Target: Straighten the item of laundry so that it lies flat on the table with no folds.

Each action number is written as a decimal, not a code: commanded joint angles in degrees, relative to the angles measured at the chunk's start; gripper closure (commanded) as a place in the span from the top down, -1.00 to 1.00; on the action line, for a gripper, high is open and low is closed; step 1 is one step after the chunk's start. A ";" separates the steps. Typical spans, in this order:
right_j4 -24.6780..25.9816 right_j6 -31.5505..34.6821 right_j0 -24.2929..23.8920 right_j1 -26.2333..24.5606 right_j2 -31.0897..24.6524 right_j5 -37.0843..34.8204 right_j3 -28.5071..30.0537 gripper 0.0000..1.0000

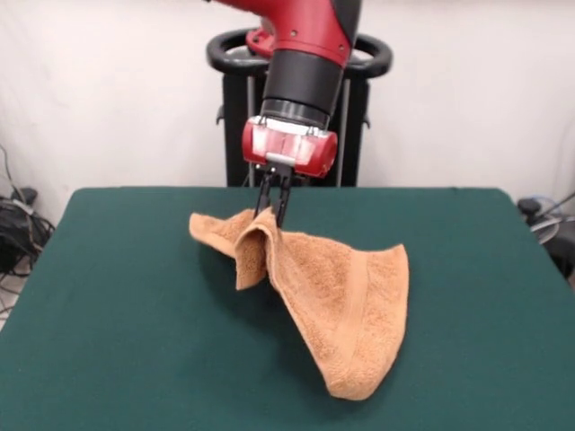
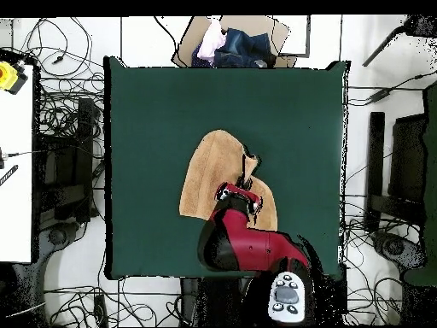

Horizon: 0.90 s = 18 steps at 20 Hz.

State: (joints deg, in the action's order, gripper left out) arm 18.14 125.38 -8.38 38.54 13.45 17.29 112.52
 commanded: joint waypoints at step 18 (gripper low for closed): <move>-0.68 3.63 -2.63 -16.75 1.46 10.56 -9.15 -1.00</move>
State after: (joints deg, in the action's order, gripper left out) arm 17.57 125.38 -8.46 30.65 15.65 22.19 110.08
